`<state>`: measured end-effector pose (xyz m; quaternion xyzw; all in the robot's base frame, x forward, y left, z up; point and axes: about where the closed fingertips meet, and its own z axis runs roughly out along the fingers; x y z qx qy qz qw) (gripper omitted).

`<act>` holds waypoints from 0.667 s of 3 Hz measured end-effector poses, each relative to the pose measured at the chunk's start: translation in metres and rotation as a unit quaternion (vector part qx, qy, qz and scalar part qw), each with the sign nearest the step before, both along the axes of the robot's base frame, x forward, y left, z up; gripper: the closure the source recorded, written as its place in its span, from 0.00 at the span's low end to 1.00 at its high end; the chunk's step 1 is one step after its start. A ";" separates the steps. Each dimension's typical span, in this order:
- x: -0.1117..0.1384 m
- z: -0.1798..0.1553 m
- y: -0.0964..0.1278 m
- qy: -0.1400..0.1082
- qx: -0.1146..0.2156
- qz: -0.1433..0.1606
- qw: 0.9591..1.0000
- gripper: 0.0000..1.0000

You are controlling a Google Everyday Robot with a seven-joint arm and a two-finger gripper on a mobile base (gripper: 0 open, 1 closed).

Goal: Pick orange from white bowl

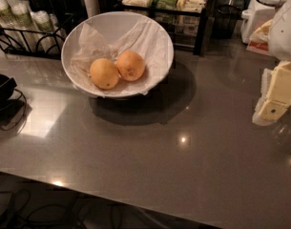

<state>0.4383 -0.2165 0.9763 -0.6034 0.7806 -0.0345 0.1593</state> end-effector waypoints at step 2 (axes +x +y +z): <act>0.031 0.007 0.036 -0.036 0.021 0.036 0.998 0.00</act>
Offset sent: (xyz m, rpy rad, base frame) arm 0.0659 0.0775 0.0138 0.0940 -0.1411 0.1627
